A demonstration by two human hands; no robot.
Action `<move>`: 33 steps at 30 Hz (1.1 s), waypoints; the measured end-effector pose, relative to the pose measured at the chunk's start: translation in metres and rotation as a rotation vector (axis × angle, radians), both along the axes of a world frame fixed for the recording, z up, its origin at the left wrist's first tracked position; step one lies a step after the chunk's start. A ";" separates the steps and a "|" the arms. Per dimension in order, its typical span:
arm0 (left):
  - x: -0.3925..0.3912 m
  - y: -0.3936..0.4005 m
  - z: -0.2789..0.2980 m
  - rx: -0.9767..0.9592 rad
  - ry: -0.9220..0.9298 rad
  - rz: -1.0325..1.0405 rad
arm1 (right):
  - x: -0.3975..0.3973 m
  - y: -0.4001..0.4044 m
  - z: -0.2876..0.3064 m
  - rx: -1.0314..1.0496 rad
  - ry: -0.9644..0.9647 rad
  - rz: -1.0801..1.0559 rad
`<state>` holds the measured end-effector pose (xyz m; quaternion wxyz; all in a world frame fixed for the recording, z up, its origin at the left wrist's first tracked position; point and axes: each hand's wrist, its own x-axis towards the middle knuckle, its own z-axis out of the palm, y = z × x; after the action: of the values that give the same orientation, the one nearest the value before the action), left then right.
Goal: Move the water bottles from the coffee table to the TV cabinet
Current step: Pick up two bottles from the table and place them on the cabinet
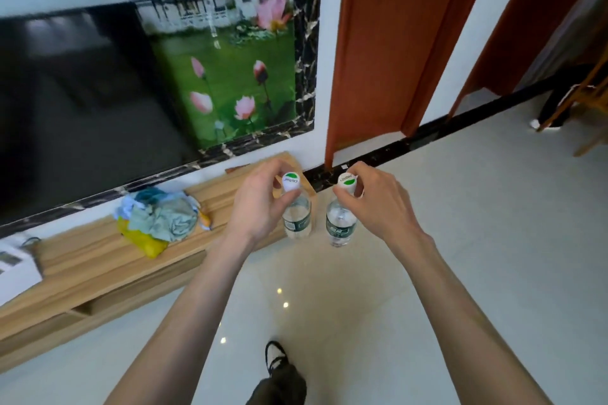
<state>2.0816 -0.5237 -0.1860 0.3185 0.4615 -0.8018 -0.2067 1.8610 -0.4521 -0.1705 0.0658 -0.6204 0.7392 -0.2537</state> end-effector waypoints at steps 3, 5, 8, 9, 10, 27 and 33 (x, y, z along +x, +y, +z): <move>0.007 -0.045 -0.008 0.007 0.001 0.038 | 0.007 -0.057 -0.005 0.029 -0.005 0.063; 0.014 -0.078 -0.013 0.029 -0.004 0.059 | 0.014 -0.095 -0.009 0.039 -0.009 0.092; 0.028 -0.128 -0.020 0.059 -0.036 0.072 | 0.025 -0.151 -0.015 0.054 0.006 0.133; 0.034 -0.144 -0.022 0.070 -0.046 0.077 | 0.029 -0.168 -0.018 0.065 0.016 0.147; 0.039 -0.159 -0.023 0.082 -0.050 0.088 | 0.033 -0.185 -0.020 0.079 0.025 0.158; 0.069 -0.375 -0.085 0.184 0.101 0.280 | 0.076 -0.439 -0.076 0.200 0.010 0.254; 0.054 -0.446 -0.122 0.239 0.104 0.339 | 0.068 -0.522 -0.116 0.289 0.038 0.375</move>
<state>2.1359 -0.9696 -0.3084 0.3327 0.6130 -0.6648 -0.2675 1.9291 -0.9736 -0.2860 0.1859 -0.7356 0.6408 -0.1169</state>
